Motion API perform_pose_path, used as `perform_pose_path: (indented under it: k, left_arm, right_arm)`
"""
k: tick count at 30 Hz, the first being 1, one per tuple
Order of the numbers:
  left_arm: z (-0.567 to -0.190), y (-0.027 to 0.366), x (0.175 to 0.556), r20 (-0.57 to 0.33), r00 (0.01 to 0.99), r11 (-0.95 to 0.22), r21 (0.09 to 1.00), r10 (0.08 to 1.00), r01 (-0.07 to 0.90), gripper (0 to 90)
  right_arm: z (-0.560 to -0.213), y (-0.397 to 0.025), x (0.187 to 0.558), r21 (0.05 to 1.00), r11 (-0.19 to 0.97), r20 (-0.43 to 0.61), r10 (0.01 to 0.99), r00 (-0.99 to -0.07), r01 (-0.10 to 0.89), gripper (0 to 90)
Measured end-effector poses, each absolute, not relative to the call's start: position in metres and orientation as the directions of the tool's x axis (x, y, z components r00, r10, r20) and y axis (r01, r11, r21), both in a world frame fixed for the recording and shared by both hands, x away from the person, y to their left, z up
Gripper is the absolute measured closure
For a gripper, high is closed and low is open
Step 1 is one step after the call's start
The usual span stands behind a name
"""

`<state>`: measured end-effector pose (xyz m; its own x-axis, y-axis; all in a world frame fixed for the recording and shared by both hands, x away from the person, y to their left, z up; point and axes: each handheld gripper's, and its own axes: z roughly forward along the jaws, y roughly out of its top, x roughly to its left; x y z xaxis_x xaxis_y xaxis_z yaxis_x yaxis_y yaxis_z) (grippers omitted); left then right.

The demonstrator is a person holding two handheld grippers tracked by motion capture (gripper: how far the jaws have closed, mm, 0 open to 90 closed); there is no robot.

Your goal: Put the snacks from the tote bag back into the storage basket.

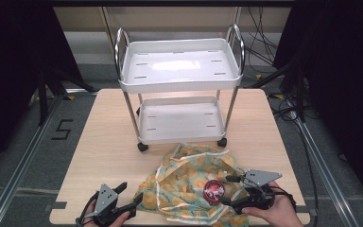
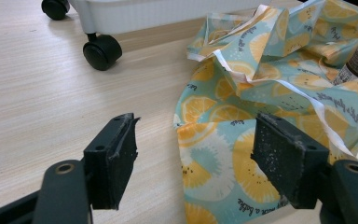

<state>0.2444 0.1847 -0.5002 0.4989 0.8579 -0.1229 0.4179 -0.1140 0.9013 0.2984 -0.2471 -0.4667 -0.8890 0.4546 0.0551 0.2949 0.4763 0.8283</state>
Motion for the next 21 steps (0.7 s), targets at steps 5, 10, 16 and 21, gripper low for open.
perform_pose_path:
  k: [5, 10, 16, 21]
  left_arm:
    - [-0.499, 0.184, 0.243, -0.124, 0.508, -0.111, 0.906, 0.852, 0.408, 29.7]
    - [-0.499, 0.185, 0.241, -0.122, 0.503, -0.109, 0.907, 0.856, 0.407, 29.7]
    - [-0.500, 0.185, 0.243, -0.126, 0.505, -0.110, 0.904, 0.854, 0.413, 29.7]
    - [-0.501, 0.185, 0.244, -0.128, 0.519, -0.113, 0.906, 0.845, 0.409, 29.7]
  right_arm:
    - [-0.469, -0.242, 0.295, 0.799, 0.532, 0.039, 0.420, -0.907, 0.280, 22.9]
    - [-0.470, -0.238, 0.296, 0.794, 0.548, 0.017, 0.413, -0.911, 0.263, 22.2]
    - [-0.474, -0.236, 0.300, 0.785, 0.557, 0.026, 0.407, -0.913, 0.271, 20.1]
    - [-0.477, -0.234, 0.301, 0.775, 0.566, 0.031, 0.410, -0.912, 0.281, 20.0]
